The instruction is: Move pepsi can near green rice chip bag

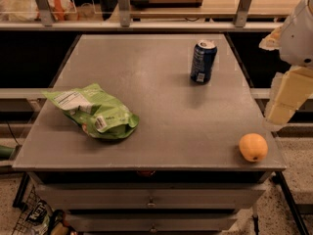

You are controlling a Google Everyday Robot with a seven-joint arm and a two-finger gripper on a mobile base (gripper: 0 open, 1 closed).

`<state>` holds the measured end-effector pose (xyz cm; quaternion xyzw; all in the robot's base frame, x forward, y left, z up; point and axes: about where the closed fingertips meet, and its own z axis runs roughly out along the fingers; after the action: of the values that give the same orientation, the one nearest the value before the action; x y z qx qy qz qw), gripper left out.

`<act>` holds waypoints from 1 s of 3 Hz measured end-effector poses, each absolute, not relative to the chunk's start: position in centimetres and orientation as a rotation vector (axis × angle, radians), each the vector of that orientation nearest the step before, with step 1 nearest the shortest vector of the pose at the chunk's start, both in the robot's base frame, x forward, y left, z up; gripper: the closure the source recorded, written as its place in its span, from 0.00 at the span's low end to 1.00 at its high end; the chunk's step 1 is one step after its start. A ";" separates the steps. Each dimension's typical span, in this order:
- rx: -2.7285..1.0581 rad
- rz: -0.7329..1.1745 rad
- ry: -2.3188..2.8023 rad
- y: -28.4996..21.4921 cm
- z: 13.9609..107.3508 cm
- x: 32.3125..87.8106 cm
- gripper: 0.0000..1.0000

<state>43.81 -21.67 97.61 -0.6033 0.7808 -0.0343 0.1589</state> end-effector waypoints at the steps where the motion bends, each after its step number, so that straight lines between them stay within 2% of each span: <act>1: -1.724 -0.098 2.232 -21.7 97.6 43.8 0.00; 3: -1.530 -0.137 2.248 -21.6 97.7 46.6 0.00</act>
Offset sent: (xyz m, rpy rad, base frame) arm 0.0144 -0.0062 -0.0010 0.0178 -0.0531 -0.0980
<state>46.56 -21.58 97.70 -0.5496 0.8077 -0.0494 0.2077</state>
